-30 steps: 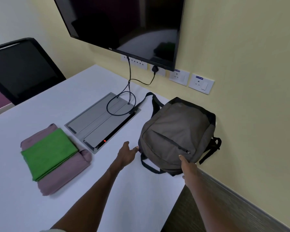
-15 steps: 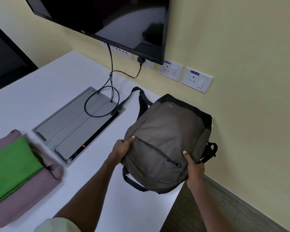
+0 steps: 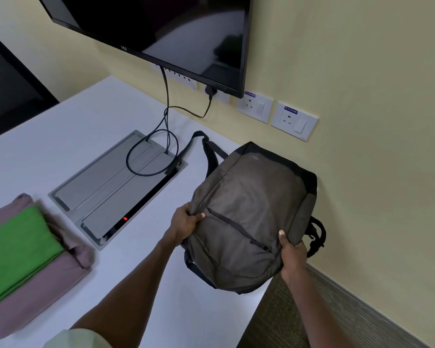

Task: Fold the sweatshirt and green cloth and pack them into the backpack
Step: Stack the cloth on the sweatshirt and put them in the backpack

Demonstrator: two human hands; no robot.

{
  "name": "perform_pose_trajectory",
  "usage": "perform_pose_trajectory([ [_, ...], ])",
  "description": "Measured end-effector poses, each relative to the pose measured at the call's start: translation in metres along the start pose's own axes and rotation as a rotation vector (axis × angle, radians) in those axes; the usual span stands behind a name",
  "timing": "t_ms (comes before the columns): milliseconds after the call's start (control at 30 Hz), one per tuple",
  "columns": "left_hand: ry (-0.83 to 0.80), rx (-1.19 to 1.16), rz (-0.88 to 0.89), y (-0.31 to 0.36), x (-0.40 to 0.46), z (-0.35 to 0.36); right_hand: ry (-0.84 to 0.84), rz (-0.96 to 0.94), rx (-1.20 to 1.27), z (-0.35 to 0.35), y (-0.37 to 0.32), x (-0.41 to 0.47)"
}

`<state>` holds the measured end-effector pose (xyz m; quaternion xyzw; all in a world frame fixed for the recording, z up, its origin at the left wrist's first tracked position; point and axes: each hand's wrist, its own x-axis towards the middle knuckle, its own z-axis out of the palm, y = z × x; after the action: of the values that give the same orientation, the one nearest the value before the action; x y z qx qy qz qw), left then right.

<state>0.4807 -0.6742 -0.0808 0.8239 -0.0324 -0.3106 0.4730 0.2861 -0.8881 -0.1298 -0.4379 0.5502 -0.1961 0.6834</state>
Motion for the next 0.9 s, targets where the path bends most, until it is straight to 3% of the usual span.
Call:
perform_pose_trajectory([
  [300, 0.072, 0.090, 0.126, 0.010, -0.059, -0.014, 0.102, -0.173, -0.174, -0.005, -0.014, -0.041],
  [900, 0.142, -0.017, 0.215, -0.085, -0.289, -0.116, -0.104, -0.396, -0.297, -0.058, 0.041, -0.264],
])
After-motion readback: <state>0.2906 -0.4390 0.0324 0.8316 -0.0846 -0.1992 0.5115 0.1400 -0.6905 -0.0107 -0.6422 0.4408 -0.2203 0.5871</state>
